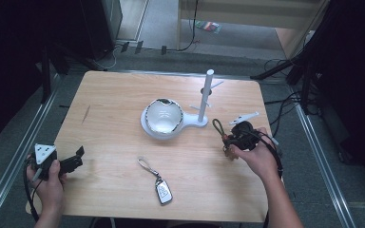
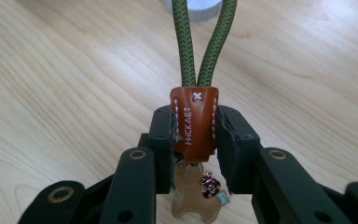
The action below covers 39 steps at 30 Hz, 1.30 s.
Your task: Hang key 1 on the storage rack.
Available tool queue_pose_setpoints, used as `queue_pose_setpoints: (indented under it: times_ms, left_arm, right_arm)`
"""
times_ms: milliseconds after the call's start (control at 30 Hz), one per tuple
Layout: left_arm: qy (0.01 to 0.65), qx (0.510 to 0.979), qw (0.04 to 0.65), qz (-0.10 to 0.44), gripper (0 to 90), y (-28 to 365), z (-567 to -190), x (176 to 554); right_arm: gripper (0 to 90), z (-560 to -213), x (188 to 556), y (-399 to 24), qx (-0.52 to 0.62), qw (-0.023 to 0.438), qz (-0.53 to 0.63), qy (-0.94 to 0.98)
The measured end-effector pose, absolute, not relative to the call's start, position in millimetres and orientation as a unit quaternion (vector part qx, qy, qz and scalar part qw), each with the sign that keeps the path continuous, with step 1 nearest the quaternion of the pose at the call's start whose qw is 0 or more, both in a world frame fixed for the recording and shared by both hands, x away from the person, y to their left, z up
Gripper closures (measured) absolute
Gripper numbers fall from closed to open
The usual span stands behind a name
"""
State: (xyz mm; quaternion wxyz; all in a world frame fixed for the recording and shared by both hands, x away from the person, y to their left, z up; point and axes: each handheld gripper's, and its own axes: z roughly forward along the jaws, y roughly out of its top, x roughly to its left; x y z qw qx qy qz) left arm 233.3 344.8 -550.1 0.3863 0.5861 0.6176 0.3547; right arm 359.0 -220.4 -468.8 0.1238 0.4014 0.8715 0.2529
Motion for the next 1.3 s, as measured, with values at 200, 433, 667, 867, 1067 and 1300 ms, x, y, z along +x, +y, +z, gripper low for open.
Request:
queue_pose_setpoints:
  times_ms: [200,433,667,867,1067,1300]
  left_arm:
    - [0.618,0.586,0.386,0.355,0.1,345,-550,233]
    - [0.617,0.586,0.386,0.355,0.1,345,-550,233]
    - [0.618,0.586,0.386,0.354,0.1,345,-550,233]
    - [0.617,0.586,0.386,0.355,0.1,345,-550,233]
    - [0.618,0.586,0.387,0.354,0.1,345,-550,233]
    - [0.617,0.586,0.386,0.354,0.1,345,-550,233]
  right_arm:
    - [69.5,-460,358,-228,0.418,0.147,0.283,0.851]
    - [69.5,-453,358,-235,0.436,0.162,0.308,0.83]
    - [69.7,-443,357,-241,0.454,0.176,0.342,0.804]
    - [69.7,-437,357,-243,0.462,0.188,0.358,0.789]
    - [69.7,-432,357,-245,0.47,0.197,0.378,0.773]
    - [69.8,-424,357,-247,0.476,0.209,0.393,0.758]
